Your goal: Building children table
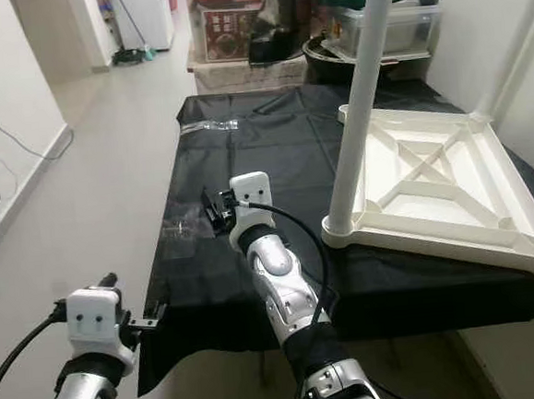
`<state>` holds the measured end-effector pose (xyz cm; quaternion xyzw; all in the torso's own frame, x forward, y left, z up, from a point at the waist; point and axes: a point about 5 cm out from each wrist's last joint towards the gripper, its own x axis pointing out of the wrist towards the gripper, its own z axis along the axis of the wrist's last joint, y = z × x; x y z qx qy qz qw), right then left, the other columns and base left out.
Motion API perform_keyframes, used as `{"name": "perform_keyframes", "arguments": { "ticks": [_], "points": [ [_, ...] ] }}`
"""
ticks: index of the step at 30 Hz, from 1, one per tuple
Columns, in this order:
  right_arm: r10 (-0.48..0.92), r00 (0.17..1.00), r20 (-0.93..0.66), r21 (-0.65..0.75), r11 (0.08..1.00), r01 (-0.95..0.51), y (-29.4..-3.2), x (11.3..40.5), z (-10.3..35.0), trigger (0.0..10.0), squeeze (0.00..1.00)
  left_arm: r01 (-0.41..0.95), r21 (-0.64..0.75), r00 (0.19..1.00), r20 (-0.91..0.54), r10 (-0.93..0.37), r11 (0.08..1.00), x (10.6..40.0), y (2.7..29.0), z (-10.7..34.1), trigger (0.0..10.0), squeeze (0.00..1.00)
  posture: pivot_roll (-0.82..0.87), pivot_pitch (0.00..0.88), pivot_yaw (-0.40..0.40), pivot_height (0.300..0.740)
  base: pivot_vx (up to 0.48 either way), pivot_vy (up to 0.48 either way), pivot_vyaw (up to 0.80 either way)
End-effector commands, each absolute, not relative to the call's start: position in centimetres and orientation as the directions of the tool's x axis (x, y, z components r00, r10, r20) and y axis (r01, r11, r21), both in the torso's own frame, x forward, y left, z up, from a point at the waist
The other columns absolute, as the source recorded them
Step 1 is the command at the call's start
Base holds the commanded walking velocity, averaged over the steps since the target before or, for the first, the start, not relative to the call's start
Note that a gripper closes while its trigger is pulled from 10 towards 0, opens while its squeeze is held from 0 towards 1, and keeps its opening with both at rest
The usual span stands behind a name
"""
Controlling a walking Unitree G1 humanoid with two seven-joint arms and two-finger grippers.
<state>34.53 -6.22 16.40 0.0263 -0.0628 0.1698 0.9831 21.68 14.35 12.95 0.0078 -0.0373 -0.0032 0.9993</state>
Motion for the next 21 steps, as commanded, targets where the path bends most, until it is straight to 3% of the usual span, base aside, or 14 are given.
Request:
{"name": "perform_keyframes", "arguments": {
  "ticks": [1, 21],
  "points": [
    [0.328, 0.937, 0.116, 0.023, 0.943, -0.333, -6.38, 34.61, 15.67, 10.0, 0.00, -0.017, 0.030, 0.996, 0.088, 0.015, 0.999, 21.74, 14.80, 13.23, 10.0, 0.00, 0.08, 0.000, -0.023, 0.740, 0.270, 0.000, 0.00],
    [0.330, 0.934, 0.139, 0.004, 0.943, -0.334, -6.32, 35.37, 16.10, 10.0, 0.00, -0.039, 0.038, 0.996, 0.087, 0.036, 0.999, 21.84, 15.02, 13.13, 10.0, 0.00, 0.08, 0.000, -0.024, 0.740, 0.305, 0.000, 0.00]
  ]
}}
